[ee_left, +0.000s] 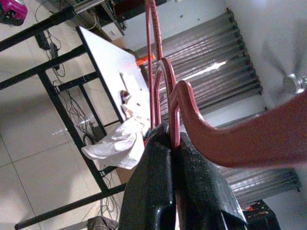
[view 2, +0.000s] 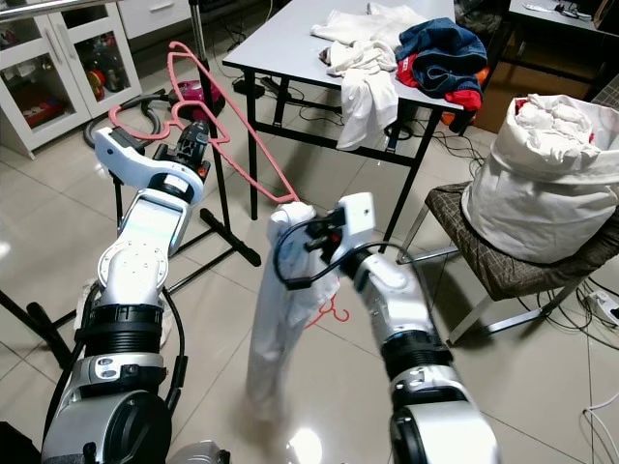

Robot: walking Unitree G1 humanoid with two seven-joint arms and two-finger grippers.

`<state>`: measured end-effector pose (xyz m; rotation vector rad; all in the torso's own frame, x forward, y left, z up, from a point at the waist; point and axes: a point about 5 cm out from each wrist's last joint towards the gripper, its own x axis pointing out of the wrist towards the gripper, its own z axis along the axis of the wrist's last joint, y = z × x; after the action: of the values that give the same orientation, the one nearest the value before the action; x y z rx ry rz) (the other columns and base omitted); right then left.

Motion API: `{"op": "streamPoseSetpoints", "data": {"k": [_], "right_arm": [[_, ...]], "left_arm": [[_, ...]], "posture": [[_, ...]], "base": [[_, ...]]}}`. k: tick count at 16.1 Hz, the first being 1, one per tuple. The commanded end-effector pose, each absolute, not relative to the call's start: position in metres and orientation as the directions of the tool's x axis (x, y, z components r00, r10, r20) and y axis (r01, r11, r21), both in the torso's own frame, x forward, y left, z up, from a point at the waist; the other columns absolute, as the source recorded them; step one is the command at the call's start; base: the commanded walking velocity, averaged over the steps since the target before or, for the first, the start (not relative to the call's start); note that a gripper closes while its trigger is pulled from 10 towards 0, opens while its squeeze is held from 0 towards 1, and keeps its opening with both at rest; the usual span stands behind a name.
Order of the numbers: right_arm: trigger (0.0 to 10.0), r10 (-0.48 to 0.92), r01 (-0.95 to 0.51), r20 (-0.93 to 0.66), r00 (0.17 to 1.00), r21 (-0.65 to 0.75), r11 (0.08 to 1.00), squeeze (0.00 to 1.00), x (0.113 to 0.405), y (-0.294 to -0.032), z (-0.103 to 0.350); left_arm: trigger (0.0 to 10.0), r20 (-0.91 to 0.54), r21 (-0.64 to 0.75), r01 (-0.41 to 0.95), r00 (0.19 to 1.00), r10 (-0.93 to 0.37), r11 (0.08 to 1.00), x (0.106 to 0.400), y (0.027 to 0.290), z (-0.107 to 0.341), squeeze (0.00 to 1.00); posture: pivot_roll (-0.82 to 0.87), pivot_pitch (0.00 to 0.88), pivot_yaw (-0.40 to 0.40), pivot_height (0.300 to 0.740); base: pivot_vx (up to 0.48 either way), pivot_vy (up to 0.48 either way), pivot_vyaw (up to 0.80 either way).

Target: Hang hanger

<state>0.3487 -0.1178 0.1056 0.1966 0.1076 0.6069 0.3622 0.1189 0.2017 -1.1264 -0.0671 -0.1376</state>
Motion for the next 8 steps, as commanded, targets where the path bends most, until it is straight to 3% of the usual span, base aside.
{"op": "streamPoseSetpoints", "data": {"k": [1, 5, 7, 8], "right_arm": [[10.0, 0.56, -0.55, 0.002, 0.829, 0.188, 0.814, 0.0, 0.352, -0.127, 0.118], [10.0, 0.521, -0.512, 0.01, 0.854, 0.2, 0.835, 0.0, 0.355, -0.15, 0.123], [10.0, 0.591, -0.58, 0.034, 0.806, 0.244, 0.777, 0.0, 0.351, -0.156, 0.133], [10.0, 0.554, -0.544, 0.028, 0.832, 0.23, 0.807, 0.0, 0.355, -0.166, 0.134]], "left_arm": [[10.0, 0.084, -0.934, 0.124, 0.988, -0.131, 0.335, 0.354, 0.087, 0.188, 0.0], [10.0, 0.074, -0.932, 0.114, 0.989, -0.126, 0.343, 0.354, 0.088, 0.185, 0.0], [10.0, 0.062, -0.93, 0.102, 0.991, -0.123, 0.352, 0.355, 0.09, 0.181, 0.0], [10.0, 0.057, -0.93, 0.096, 0.991, -0.118, 0.355, 0.356, 0.091, 0.18, 0.0]], "posture": [[0.07, 0.0, -0.05, 0.74], [0.07, 0.0, -0.05, 0.74], [0.06, 0.0, -0.048, 0.74], [0.06, 0.0, -0.045, 0.74]], "base": [[0.0, 0.0, 0.0], [0.0, 0.0, 0.0], [0.0, 0.0, 0.0], [0.0, 0.0, 0.0]]}}
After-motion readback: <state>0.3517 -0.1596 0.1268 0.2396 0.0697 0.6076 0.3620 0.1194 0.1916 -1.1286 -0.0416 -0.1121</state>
